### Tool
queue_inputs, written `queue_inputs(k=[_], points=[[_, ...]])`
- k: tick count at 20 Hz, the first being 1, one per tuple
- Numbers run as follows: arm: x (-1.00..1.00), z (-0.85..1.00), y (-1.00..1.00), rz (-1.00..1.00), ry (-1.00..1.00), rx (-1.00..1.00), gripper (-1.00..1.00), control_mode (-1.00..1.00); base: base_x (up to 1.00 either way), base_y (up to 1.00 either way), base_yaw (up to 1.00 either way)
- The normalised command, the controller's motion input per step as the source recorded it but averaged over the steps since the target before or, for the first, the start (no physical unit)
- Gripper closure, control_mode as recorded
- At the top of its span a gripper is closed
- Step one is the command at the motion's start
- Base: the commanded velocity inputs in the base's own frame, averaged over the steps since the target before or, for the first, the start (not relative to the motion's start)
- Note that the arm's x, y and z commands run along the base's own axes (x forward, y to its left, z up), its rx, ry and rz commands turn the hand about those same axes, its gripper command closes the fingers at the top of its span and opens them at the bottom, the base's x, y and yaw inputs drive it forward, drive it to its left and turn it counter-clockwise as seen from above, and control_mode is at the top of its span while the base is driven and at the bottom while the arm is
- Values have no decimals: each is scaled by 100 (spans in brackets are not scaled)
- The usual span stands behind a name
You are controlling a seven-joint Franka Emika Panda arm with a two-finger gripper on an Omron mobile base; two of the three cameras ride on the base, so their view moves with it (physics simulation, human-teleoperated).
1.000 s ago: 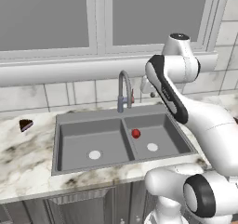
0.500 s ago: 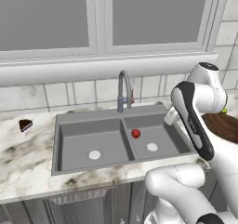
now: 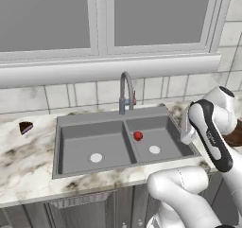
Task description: Pick the bell pepper from the sink and place it in the bowl. Then pick the bowl and place it in the microwave. Then close the microwave door and press the start button.
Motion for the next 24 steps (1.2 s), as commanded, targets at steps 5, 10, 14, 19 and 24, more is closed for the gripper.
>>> queue_inputs(k=[5,10,14,19,24], points=[[47,-59,0,32,-29,6,-100,-100,0,0,0],[62,-28,6,22,-24,12,-100,-100,0,0,0],[73,-15,3,14,-5,5,-100,-100,0,0,0],[79,-24,2,7,0,3,-100,-100,0,0,0],[70,-29,2,12,0,5,-100,-100,0,0,0]])
